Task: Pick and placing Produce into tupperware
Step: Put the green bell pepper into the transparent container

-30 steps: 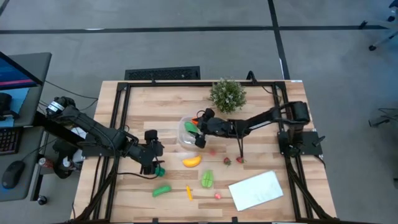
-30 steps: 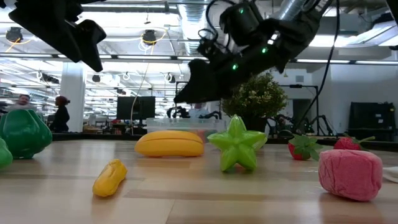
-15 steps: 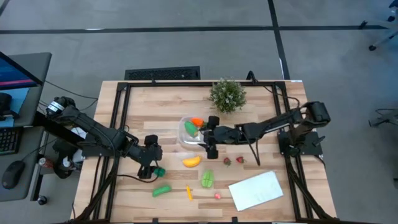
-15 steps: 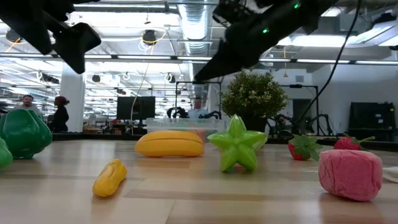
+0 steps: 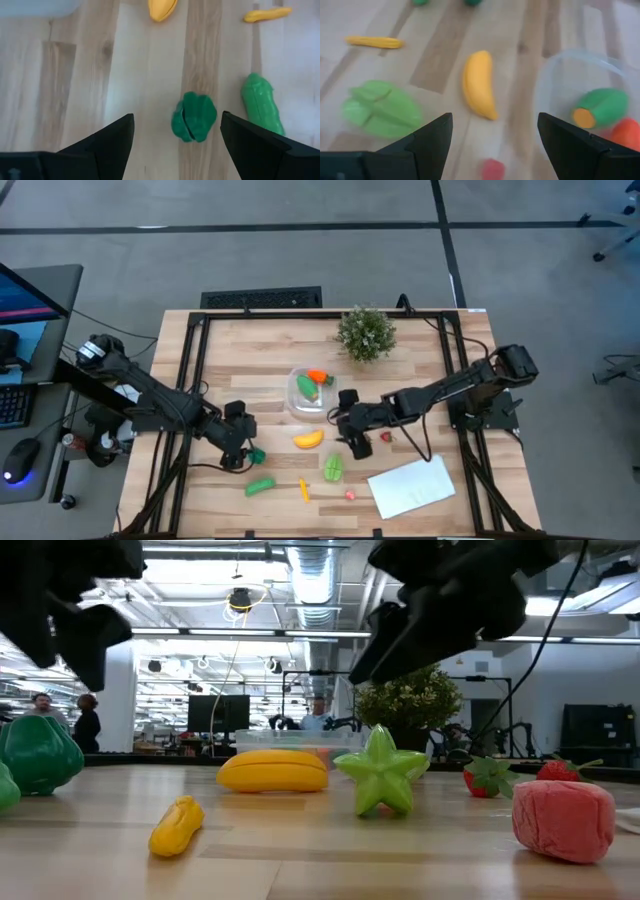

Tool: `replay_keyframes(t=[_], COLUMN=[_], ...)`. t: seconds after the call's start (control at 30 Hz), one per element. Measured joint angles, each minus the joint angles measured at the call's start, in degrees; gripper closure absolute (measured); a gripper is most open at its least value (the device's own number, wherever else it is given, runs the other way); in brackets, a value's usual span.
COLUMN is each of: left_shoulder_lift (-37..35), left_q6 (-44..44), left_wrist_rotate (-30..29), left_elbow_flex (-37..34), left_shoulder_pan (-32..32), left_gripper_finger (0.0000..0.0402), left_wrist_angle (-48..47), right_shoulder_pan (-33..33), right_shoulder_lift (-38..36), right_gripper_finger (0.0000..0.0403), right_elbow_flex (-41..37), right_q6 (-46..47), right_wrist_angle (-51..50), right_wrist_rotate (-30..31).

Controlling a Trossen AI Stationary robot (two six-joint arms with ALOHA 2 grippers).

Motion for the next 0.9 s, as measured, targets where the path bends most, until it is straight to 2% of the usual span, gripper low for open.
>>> replay_keyframes(t=[0.27, 0.9], left_shoulder_lift=[0.0, 1.7], left_q6=[-4.1, -9.9], left_wrist_rotate=[-0.3, -3.4], left_elbow_flex=[-3.3, -3.4], left_shoulder_pan=[-0.8, -2.3], left_gripper_finger=[0.0117, 0.0117], left_wrist_angle=[5.2, 7.7], right_shoulder_pan=[3.5, 7.5], right_shoulder_lift=[-0.6, -0.5], right_gripper_finger=[0.0116, 0.0116], right_elbow_flex=[0.0, 0.0], right_q6=[0.9, 4.0], right_wrist_angle=[-1.0, -2.3], right_wrist_rotate=[0.0, 0.2])
